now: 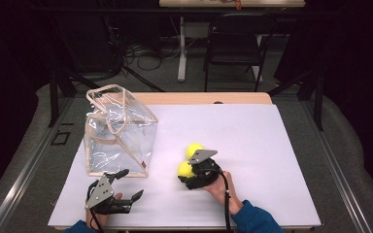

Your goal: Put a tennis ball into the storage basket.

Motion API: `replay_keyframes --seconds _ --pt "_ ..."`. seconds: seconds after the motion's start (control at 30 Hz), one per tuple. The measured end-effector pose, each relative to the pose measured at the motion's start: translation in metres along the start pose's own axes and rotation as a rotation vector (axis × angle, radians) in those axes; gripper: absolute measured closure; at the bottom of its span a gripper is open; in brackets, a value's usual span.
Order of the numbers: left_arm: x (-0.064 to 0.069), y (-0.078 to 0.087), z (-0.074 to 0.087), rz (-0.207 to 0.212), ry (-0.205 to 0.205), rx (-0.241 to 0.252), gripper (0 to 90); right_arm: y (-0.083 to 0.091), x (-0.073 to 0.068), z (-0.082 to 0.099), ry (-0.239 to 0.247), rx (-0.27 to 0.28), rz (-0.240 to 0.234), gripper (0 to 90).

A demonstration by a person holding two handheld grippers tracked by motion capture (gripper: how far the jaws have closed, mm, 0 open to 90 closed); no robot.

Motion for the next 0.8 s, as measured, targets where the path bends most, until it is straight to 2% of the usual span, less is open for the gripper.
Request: replay_keyframes --seconds 0.43,0.8 --pt "0.000 0.000 0.000 -0.001 0.001 0.001 15.8 0.010 -0.003 -0.008 0.015 0.020 0.001 26.3" --pt "-0.001 0.001 0.000 0.001 0.000 0.003 15.8 0.014 -0.007 -0.014 0.008 -0.004 -0.020 26.4"
Point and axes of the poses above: each handheld gripper's, and its own axes: y roughly backward along the jaws, z roughly out of its underside, x roughly to its right, the point moved 8 cm from there along -y, roughly forward along the jaws, and after that the axes turned 3 degrees about z, right-handed, at the moved point
